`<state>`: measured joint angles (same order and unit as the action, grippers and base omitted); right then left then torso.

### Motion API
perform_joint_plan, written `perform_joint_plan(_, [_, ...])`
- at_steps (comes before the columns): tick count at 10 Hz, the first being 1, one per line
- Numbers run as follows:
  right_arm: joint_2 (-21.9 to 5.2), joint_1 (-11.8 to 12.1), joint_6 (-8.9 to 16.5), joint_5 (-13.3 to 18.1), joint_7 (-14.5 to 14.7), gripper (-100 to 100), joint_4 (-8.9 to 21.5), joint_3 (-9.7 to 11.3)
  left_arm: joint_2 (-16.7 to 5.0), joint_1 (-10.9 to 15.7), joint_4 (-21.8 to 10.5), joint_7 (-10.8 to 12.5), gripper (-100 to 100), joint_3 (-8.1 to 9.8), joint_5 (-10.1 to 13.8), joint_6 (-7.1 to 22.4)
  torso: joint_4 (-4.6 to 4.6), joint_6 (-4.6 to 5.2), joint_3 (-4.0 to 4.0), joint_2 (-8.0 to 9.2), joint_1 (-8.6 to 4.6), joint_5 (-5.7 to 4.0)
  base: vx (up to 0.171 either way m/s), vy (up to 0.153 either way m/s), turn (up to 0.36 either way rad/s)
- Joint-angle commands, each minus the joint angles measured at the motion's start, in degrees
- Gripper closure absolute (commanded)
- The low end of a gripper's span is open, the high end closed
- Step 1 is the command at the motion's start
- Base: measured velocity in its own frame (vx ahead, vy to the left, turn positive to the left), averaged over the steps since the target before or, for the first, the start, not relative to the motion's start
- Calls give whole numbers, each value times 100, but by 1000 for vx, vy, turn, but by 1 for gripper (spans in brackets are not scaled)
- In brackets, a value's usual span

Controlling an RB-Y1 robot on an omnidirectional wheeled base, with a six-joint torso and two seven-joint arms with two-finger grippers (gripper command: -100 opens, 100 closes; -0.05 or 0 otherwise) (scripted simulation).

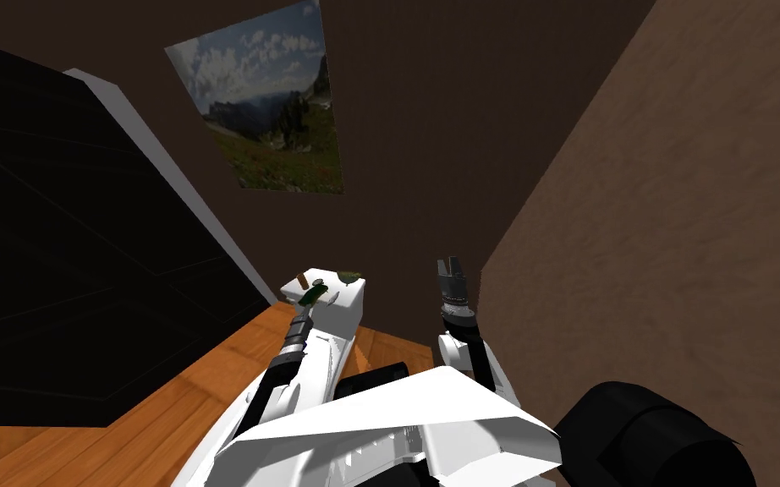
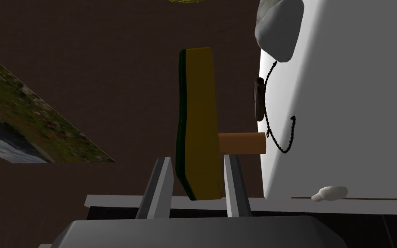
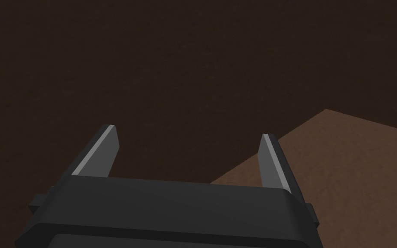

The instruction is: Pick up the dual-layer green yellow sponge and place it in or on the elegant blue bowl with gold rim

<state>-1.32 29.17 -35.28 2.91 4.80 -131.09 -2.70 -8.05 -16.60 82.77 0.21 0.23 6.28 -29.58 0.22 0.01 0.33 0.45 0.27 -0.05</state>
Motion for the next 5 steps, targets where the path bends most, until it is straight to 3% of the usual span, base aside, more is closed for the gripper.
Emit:
perform_joint_plan(1, [0,0,0,0,0,0,0,0,31,33,211,-14,100,-83,-67,139,0,0,0,0,0,0,-64,61,-92])
perform_joint_plan(3, [0,0,0,0,0,0,0,0,-1,64,346,-10,100,-133,-123,232,0,3,-5,-11,-17,-3,-55,35,-64])
perform_joint_plan(5, [1,0,0,0,0,0,0,0,-183,133,607,-3,100,-233,-252,420,3,6,-2,-8,-25,-6,-63,22,-92])
